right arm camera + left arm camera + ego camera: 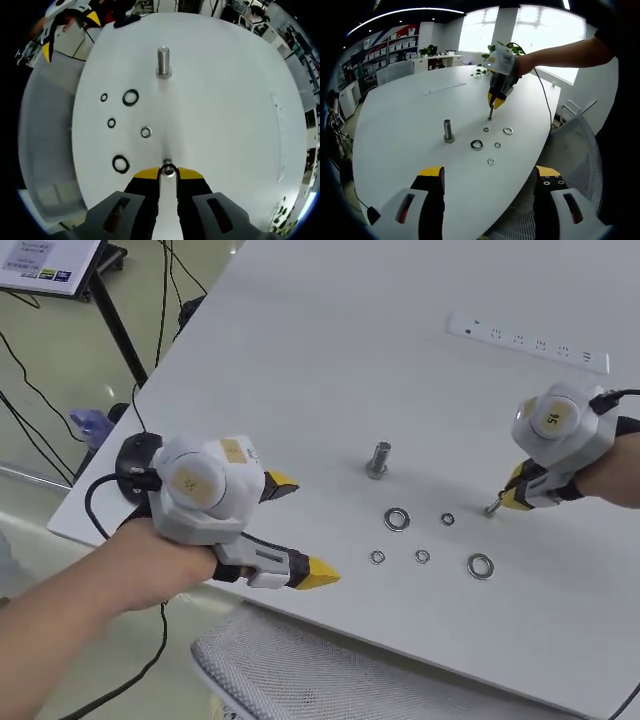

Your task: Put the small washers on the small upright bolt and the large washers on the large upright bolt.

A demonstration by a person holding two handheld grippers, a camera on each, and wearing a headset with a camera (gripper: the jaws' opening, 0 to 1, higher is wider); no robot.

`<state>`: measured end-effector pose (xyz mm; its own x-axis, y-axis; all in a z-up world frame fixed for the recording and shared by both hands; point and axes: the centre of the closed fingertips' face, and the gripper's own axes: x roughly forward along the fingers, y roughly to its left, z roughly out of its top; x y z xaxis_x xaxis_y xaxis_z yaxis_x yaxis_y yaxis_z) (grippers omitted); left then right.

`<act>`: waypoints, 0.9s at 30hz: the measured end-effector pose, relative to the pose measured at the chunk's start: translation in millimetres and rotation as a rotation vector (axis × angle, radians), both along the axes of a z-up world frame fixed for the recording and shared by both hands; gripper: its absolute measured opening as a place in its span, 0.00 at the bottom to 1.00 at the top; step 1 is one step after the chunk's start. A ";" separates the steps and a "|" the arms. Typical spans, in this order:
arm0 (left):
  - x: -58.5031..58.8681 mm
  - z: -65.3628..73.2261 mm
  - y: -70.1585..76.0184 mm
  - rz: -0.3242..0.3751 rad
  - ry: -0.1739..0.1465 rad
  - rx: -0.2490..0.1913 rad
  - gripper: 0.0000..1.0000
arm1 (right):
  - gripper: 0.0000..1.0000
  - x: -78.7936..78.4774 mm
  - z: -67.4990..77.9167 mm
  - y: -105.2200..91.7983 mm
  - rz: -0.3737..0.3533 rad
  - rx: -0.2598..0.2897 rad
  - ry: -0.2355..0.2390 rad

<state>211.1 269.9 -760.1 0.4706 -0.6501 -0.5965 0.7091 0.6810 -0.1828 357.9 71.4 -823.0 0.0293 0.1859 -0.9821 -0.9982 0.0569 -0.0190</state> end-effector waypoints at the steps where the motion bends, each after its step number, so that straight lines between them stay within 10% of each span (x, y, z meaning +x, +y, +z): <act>1: -0.3 -0.1 -0.1 -0.001 0.001 0.000 0.71 | 0.13 0.0 -1.6 -0.6 0.002 -0.006 -0.002; 27: -3.5 -6.9 5.6 0.002 0.039 -0.005 0.68 | 0.13 -2.2 -38.4 -2.7 0.013 -0.042 0.008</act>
